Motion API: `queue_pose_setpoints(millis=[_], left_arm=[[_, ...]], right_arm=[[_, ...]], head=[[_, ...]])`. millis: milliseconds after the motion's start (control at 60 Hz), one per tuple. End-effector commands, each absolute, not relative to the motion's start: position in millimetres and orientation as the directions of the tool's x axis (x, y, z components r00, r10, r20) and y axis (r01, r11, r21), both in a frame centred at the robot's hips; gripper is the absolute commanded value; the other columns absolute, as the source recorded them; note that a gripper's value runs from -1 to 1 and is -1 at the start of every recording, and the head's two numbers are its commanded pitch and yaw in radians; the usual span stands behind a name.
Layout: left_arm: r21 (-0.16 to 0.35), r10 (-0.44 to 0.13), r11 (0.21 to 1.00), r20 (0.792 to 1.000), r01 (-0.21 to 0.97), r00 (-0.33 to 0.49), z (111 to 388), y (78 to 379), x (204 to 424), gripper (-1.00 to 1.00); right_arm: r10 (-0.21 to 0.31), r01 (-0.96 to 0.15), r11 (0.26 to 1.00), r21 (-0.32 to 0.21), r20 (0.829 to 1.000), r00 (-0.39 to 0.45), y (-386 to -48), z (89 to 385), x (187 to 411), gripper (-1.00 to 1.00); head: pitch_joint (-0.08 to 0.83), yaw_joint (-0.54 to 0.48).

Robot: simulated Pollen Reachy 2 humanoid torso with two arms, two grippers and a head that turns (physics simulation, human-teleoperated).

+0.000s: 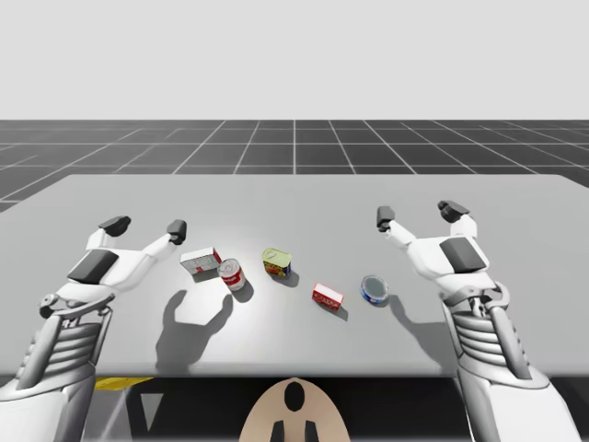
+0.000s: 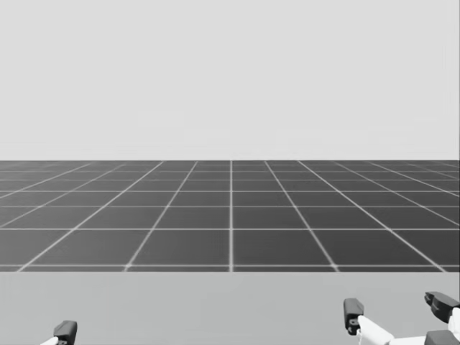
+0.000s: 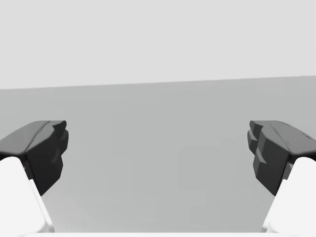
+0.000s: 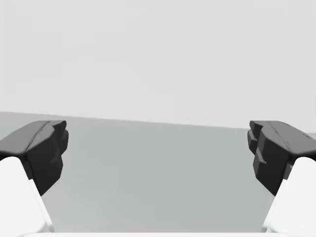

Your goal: Grasp the can of spam and hold it up.

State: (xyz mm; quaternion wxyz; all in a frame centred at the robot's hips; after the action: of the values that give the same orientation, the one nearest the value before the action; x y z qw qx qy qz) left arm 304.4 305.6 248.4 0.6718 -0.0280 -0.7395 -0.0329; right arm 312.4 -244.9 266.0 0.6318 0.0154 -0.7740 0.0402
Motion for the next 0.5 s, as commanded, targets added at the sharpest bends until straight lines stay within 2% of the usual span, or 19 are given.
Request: queue_pose_setpoints(millis=[17,50,150,500], left_arm=[[0.018,-0.009,0.996,0.995,0.085,-0.1,246.9,304.7,304.4,-1.0],[0.02,-0.011,0.996,0.995,0.086,-0.1,246.7,304.5,304.4,-1.0],[0.021,-0.012,0.996,0.995,0.087,-0.1,246.5,303.9,304.3,-1.0],[0.032,-0.024,0.995,0.996,0.09,-0.083,242.7,301.1,306.4,-1.0]], right_arm=[[0.014,-0.024,1.0,-0.02,0.975,-0.223,-242.8,265.1,309.9,-1.0],[0.028,-0.047,0.998,-0.039,0.975,-0.22,-243.6,266.0,309.5,-1.0],[0.019,-0.041,0.999,-0.029,0.974,-0.226,-244.7,268.5,310.1,-1.0],[0.037,-0.033,0.998,-0.046,0.975,-0.218,-244.7,266.2,312.9,-1.0]], head=[[0.013,0.0],[0.016,0.0],[0.039,0.0],[0.312,0.02]])
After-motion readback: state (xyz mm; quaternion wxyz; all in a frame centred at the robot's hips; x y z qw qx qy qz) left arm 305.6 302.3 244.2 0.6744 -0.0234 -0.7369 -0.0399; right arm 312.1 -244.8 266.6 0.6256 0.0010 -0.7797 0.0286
